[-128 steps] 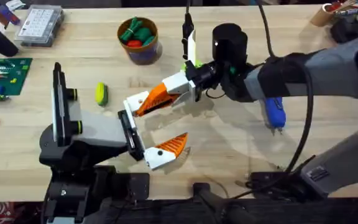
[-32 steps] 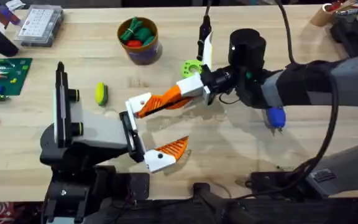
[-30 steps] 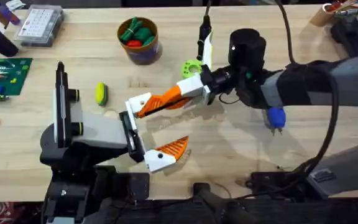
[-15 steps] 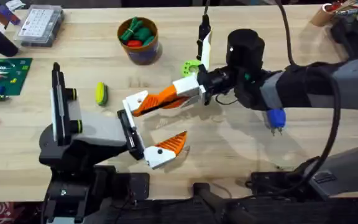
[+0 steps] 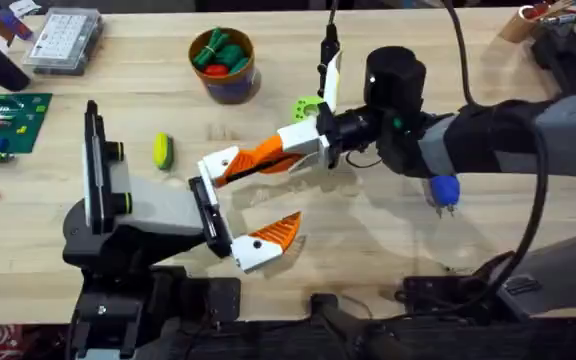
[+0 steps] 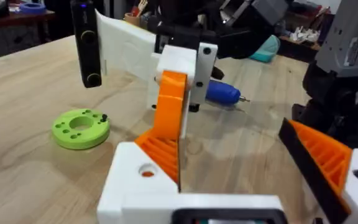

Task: Pick up the gripper from the table and insert it into the empty holder that is missing its gripper. Then pick up a screw, insert it into the mounting hole, and use the screwdriver to tighten it. Finally, clean up the table by picking up the vegetable and placing it into the bucket.

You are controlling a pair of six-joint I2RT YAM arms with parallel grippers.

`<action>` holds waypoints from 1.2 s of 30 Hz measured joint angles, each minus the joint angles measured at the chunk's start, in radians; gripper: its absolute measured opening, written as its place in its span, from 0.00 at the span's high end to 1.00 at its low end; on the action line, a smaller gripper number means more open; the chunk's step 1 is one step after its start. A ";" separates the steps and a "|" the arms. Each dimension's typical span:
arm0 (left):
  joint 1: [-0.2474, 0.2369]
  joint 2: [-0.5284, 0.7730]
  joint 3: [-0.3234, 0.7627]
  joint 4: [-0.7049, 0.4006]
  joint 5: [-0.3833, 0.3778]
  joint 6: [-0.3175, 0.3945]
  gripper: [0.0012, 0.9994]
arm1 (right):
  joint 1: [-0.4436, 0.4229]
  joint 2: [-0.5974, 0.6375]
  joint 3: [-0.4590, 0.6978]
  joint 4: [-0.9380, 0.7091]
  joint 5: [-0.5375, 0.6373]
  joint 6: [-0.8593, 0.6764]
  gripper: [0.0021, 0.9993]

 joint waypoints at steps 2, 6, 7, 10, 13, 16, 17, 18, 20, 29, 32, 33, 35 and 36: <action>0.003 0.000 0.000 0.000 -0.005 -0.002 0.01 | 0.006 0.000 0.002 0.000 0.011 0.002 0.99; 0.009 0.000 0.000 0.000 -0.017 -0.003 0.01 | 0.015 0.000 0.012 -0.001 0.035 0.002 0.99; 0.009 0.000 0.000 0.000 -0.017 -0.003 0.01 | 0.015 0.000 0.012 -0.001 0.035 0.002 0.99; 0.009 0.000 0.000 0.001 -0.017 -0.003 0.01 | 0.015 0.000 0.012 -0.003 0.034 0.002 0.99; 0.009 0.000 0.000 0.000 -0.017 -0.003 0.01 | 0.015 0.000 0.013 -0.008 0.034 0.002 0.99; 0.009 0.000 0.000 0.000 -0.017 -0.003 0.01 | 0.015 0.000 0.014 -0.012 0.034 0.002 0.99; 0.009 0.000 0.000 0.000 -0.017 -0.003 0.01 | 0.015 0.000 0.014 -0.013 0.034 0.003 0.97; 0.009 0.000 0.000 0.000 -0.017 -0.003 0.01 | 0.016 0.000 0.014 -0.013 0.033 0.003 0.94; 0.009 0.000 0.000 0.000 -0.016 -0.003 0.01 | 0.016 0.000 0.014 -0.015 0.034 0.003 0.91; 0.009 0.000 0.000 0.000 -0.008 -0.003 0.01 | 0.021 0.000 0.014 -0.015 0.035 0.003 0.89; 0.009 0.000 0.000 0.000 -0.008 -0.003 0.01 | 0.021 0.000 0.014 -0.015 0.034 0.003 0.88; 0.009 0.000 0.000 0.000 -0.006 -0.003 0.01 | 0.021 0.000 0.014 -0.015 0.034 0.003 0.88; 0.009 0.000 0.000 0.000 -0.004 -0.002 0.01 | 0.021 0.000 0.015 -0.015 0.033 0.003 0.87; 0.009 0.000 0.000 0.000 -0.003 -0.002 0.01 | 0.022 0.000 0.015 -0.016 0.033 0.003 0.86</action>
